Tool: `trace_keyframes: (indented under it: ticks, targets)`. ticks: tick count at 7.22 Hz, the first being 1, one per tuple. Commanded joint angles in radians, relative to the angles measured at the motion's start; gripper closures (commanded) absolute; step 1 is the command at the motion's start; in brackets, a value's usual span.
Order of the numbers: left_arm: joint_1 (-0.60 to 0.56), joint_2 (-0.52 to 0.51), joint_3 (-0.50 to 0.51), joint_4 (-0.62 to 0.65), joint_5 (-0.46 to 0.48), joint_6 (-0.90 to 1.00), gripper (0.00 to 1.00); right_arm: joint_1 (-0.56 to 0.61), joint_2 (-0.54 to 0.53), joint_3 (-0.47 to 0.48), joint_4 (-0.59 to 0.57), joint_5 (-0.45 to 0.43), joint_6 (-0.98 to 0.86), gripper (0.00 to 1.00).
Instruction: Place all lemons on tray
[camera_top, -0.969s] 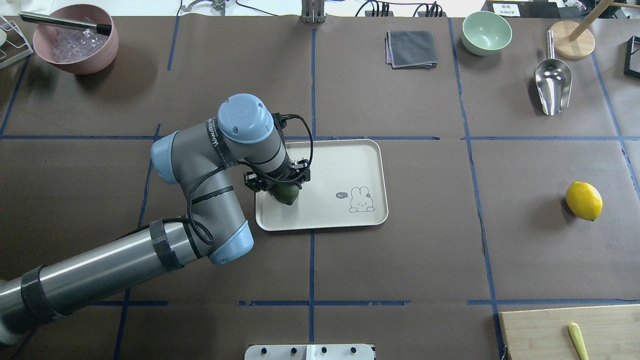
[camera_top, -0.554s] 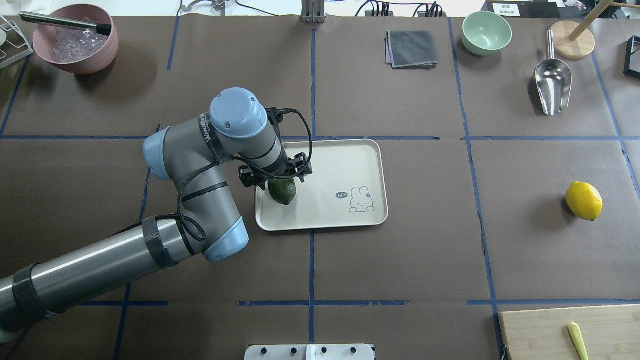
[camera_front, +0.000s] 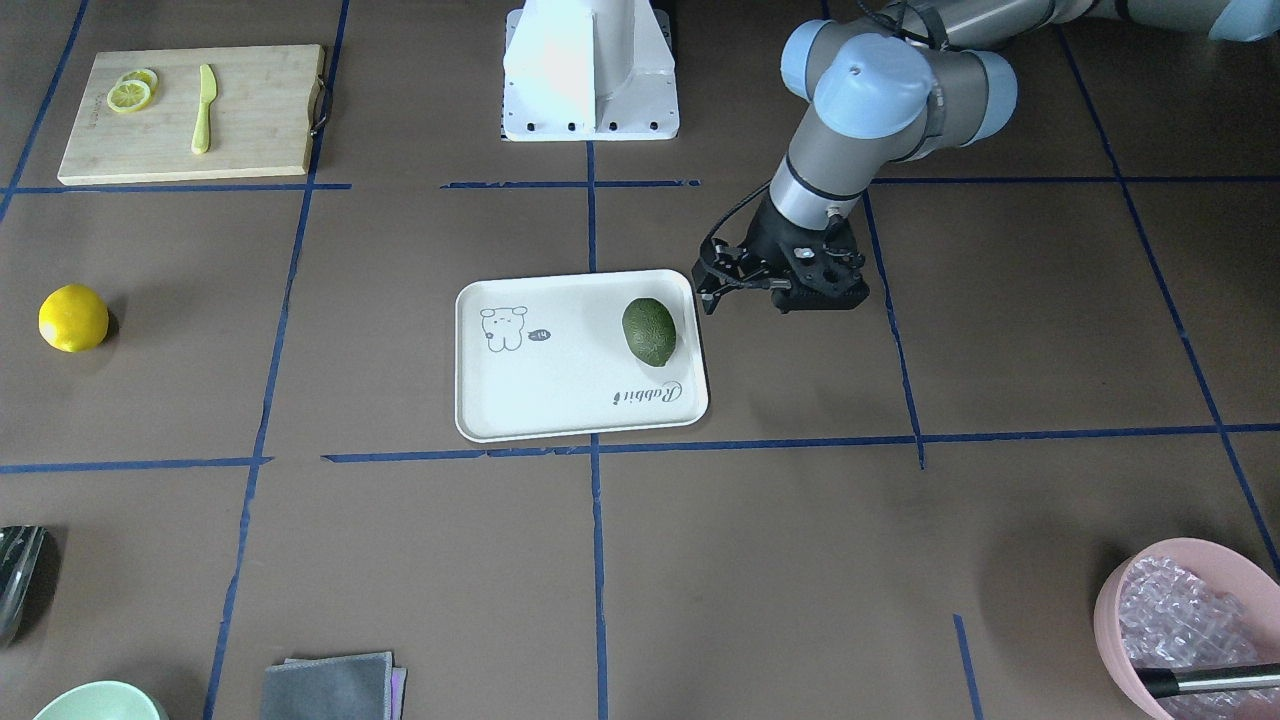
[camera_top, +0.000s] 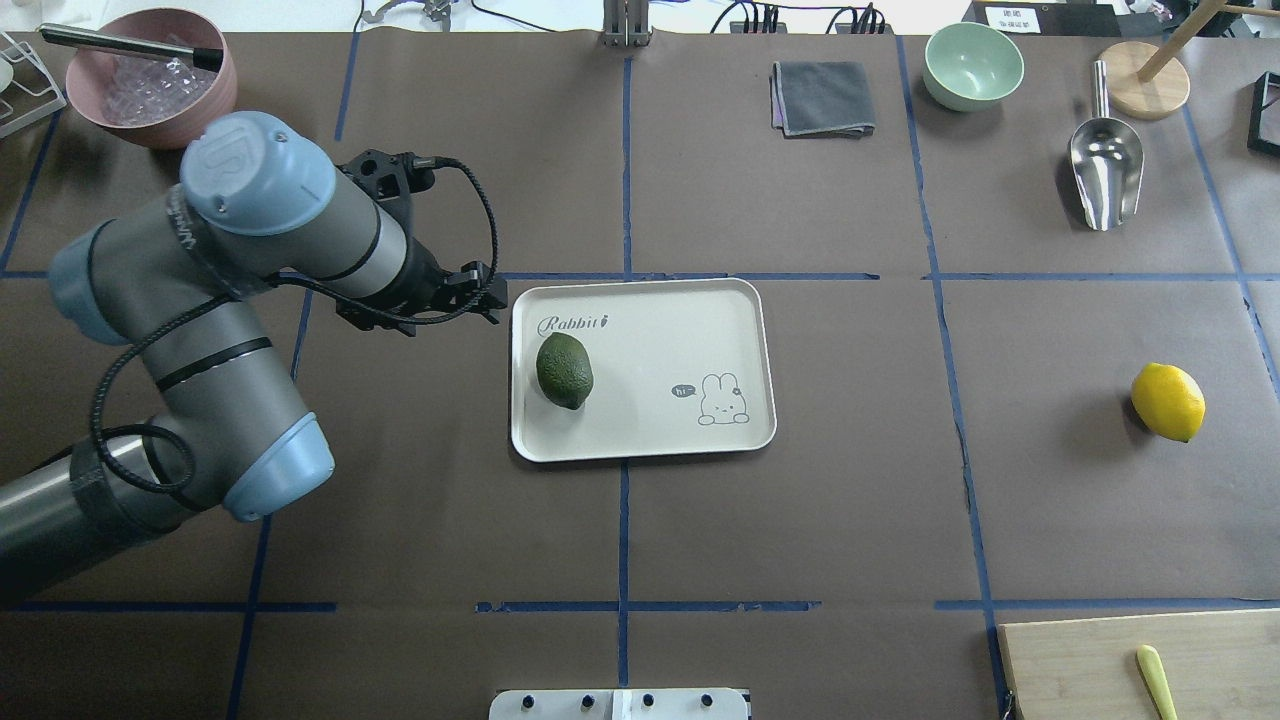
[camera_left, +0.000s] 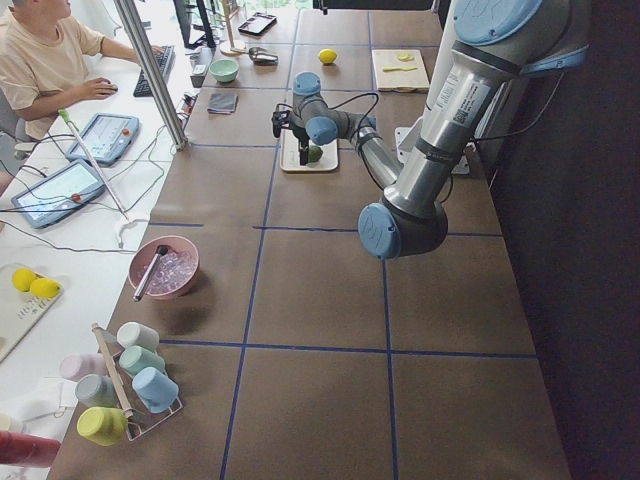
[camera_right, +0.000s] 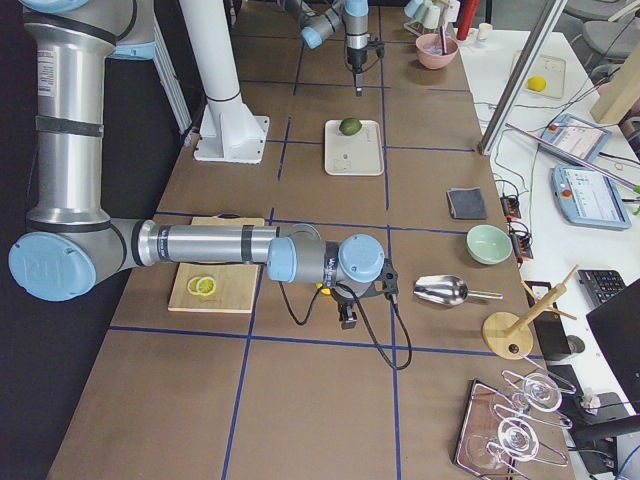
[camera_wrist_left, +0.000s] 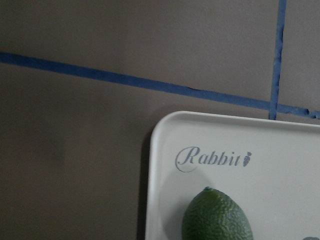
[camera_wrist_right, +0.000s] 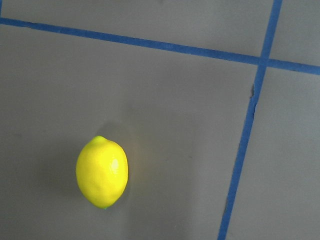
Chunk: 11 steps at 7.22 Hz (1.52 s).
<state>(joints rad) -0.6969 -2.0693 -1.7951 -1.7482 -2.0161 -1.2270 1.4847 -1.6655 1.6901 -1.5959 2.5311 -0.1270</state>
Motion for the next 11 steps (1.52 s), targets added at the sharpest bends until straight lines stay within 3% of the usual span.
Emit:
trace_keyframes:
  ticks: [1, 2, 3, 4, 11]
  targets:
    - [-0.019, 0.037, -0.056, 0.035, 0.002, 0.037, 0.0, -0.129, -0.006, -0.003, 0.245, -0.038, 0.349, 0.01]
    - [-0.019, 0.038, -0.058, 0.035, 0.0, 0.037, 0.0, -0.226, -0.019, -0.006, 0.389, -0.166, 0.559, 0.01]
    - [-0.024, 0.04, -0.058, 0.053, -0.001, 0.04, 0.0, -0.282, -0.017, -0.023, 0.489, -0.196, 0.687, 0.01]
    - [-0.047, 0.075, -0.073, 0.097, -0.004, 0.143, 0.0, -0.308, -0.017, -0.055, 0.546, -0.218, 0.699, 0.01]
    - [-0.056, 0.107, -0.113, 0.128, 0.002, 0.201, 0.0, -0.435, -0.017, -0.073, 0.606, -0.253, 0.719, 0.01]
